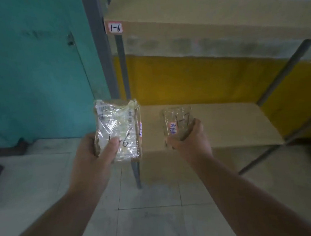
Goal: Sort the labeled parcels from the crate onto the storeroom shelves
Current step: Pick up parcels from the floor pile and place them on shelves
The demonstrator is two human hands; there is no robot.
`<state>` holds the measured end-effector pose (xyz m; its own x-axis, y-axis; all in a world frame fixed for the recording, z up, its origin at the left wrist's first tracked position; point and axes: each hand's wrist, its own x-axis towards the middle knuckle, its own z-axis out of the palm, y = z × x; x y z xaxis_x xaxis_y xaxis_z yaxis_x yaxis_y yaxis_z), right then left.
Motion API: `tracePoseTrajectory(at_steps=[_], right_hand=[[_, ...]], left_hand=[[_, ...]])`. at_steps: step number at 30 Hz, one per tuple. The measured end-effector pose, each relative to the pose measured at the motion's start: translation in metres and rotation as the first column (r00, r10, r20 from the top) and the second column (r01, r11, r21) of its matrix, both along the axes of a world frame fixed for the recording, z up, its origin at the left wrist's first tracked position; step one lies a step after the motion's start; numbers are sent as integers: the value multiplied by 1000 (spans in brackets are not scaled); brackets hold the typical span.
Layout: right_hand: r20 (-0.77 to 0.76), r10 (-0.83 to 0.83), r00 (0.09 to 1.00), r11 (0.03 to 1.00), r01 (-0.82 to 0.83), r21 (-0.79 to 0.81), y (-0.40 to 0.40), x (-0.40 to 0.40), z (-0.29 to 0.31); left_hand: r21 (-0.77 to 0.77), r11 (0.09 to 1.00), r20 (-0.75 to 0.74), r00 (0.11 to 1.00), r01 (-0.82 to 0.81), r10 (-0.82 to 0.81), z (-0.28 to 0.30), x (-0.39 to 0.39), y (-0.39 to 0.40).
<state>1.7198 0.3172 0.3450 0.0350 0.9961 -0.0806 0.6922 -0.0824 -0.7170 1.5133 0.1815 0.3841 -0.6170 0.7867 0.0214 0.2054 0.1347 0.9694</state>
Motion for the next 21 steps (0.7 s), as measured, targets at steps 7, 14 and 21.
tracePoseTrajectory(at_steps=[7, 14, 21], right_hand=[[8, 55, 998, 996, -55, -72, 43, -41, -53], [60, 101, 993, 975, -87, -206, 98, -81, -104], [127, 156, 980, 963, -122, -240, 135, -104, -150]], left_hand=[[-56, 995, -53, 995, -84, 81, -14, -18, 2], [-157, 972, -18, 984, -176, 176, -41, -11, 17], [-221, 917, -4, 941, -331, 339, -71, 8, 28]])
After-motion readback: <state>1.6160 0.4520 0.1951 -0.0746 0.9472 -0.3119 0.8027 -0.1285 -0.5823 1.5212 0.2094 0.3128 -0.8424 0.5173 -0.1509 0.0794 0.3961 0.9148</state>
